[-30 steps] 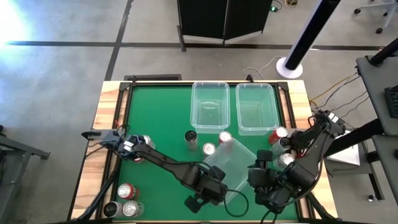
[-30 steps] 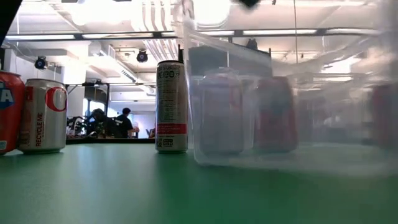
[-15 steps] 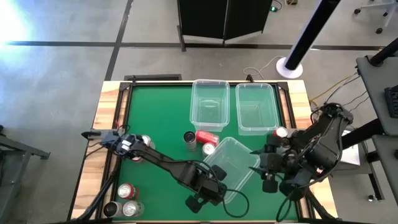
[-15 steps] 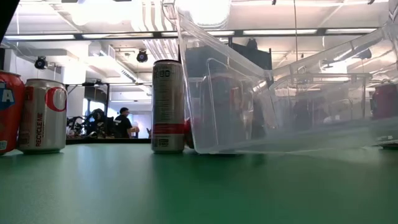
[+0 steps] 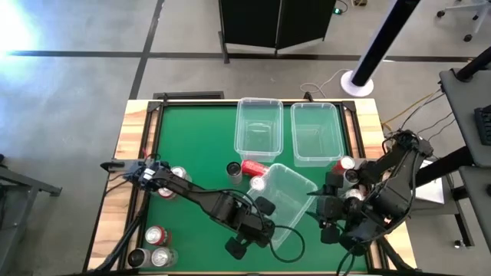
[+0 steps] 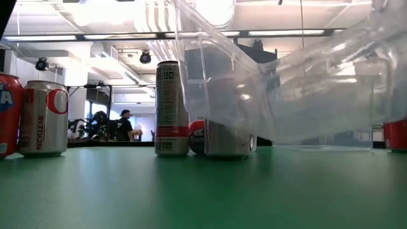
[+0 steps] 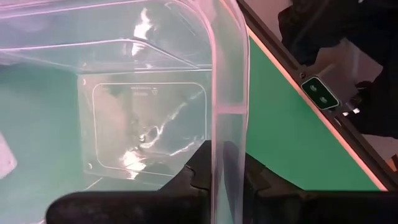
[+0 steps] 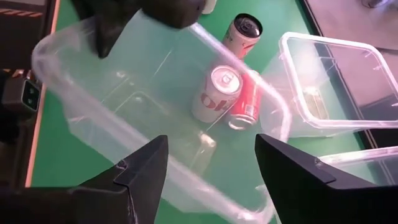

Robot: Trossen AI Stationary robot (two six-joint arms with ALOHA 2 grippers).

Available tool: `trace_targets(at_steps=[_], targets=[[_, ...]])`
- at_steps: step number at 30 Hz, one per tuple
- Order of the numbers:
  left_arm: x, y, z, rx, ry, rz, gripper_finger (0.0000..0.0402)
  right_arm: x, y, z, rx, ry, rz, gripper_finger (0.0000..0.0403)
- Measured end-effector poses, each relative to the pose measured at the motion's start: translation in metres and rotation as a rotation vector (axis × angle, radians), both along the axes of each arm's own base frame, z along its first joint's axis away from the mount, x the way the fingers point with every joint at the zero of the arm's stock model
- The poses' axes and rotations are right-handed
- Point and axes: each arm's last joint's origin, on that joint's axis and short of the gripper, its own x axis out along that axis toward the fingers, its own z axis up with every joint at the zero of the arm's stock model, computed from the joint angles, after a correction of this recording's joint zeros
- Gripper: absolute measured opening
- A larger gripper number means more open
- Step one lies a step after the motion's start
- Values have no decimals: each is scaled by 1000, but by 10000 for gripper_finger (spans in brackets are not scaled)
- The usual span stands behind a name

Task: Sort soda cans
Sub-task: Move the bottom transparent bin to the left side of the top left transparent bin

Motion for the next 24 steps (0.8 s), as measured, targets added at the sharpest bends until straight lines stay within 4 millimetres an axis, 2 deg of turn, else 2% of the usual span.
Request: trace_targets(at_steps=[5,16,24], targets=[[-8,7,12,51,-20,47,6,-8,4,3,3,-30,10,229],[-21,13,47,-29,-123,13,6,-10,5,4,18,-36,6,237],[-55,31,104,-88,-276,6,6,-16,-1,12,19,-47,34,238]])
